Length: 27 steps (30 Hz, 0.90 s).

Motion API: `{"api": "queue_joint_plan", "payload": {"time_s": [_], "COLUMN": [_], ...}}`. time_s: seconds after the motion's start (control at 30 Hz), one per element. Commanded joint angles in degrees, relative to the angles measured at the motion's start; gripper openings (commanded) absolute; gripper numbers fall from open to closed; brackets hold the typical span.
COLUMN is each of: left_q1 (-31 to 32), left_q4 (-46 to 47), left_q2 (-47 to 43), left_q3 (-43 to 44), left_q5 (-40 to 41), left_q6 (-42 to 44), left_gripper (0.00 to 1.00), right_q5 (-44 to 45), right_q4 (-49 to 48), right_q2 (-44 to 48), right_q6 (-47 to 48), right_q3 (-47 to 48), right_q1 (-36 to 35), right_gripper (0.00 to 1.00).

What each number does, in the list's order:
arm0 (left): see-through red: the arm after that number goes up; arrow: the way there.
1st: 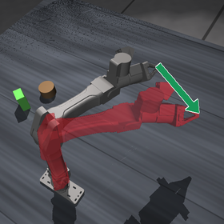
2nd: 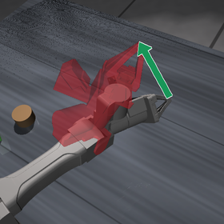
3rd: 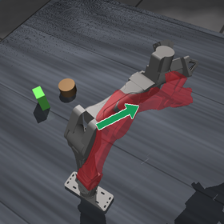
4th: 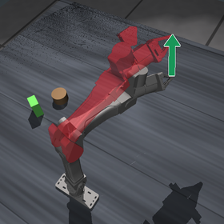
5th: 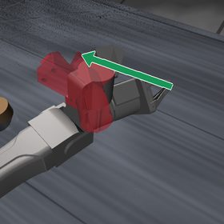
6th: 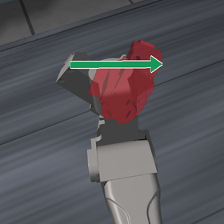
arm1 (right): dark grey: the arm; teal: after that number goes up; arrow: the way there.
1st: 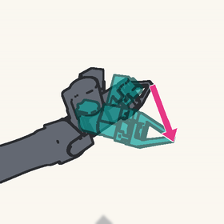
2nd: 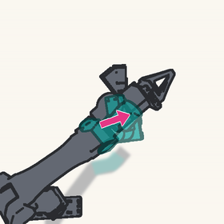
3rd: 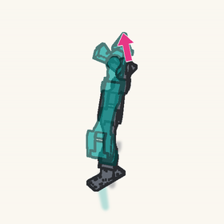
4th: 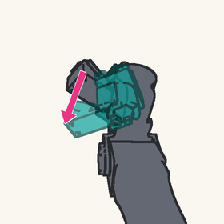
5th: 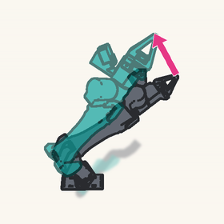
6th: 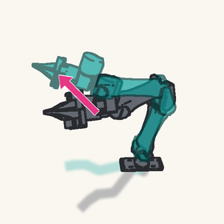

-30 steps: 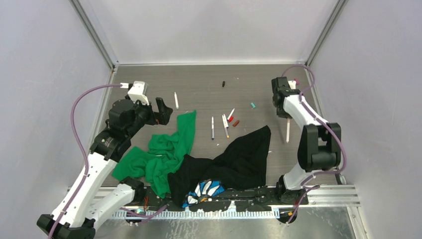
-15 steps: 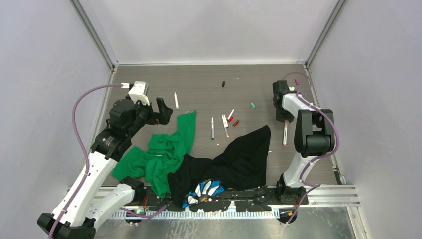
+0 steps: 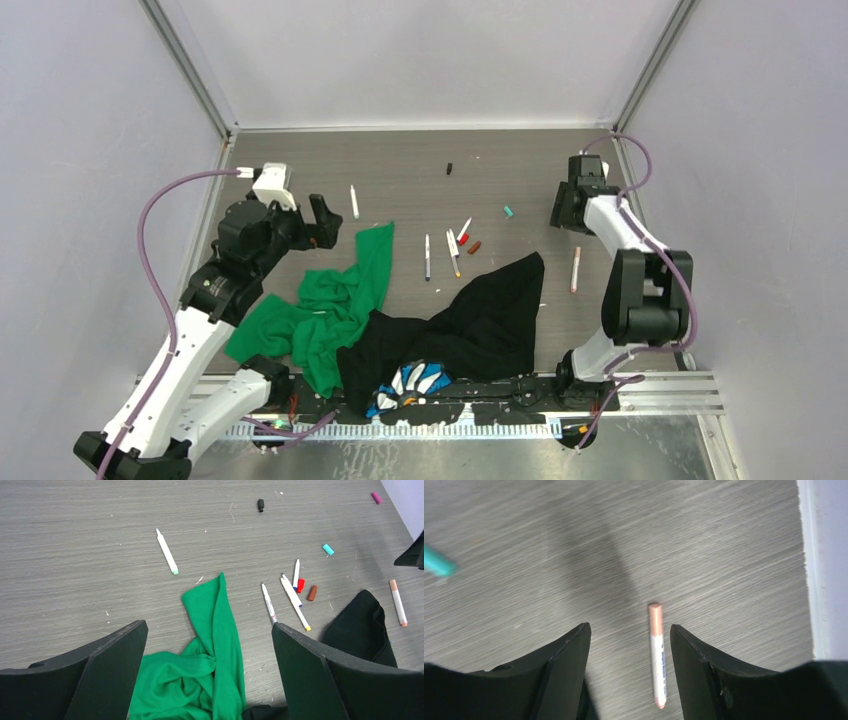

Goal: Insert the pens into the pen caps
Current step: Place the pen at the center of the board.

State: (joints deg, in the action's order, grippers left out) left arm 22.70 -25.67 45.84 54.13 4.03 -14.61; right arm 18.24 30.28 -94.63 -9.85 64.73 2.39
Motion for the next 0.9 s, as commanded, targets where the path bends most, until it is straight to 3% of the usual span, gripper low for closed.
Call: {"api": "queue_joint_plan", "payload": {"time_s": [0.0, 0.2, 0.5, 0.73, 0.87], "left_q1": [-0.2, -0.2, -1.0, -3.6, -4.2], "left_q4": [2.2, -2.2, -5.1, -6.7, -8.2], "left_q2": [1.2, 15.7, 38.6, 55.1, 63.6], "left_q3": [0.8, 7.1, 18.3, 27.4, 33.7], "left_q5": [1.0, -0.2, 1.5, 2.3, 4.8], "left_q6": [-3.2, -10.5, -15.1, -16.2, -15.2], "left_gripper": [0.98, 0.95, 0.88, 0.62, 0.57], "right_q5": [-12.5, -28.0, -46.2, -48.1, -48.6], "right_q4": [-4.9, -11.7, -22.1, -25.7, -25.0], "right_q2": [10.4, 22.4, 31.5, 36.7, 38.1], "right_q6": [-2.4, -6.4, -17.6, -20.9, -20.6], "right_q3": [-2.4, -9.2, -18.7, -23.4, -23.6], "right_q1": [0.0, 0.1, -0.2, -1.8, -1.9], "right_gripper": [0.66, 0.66, 0.66, 0.66, 0.66]}}
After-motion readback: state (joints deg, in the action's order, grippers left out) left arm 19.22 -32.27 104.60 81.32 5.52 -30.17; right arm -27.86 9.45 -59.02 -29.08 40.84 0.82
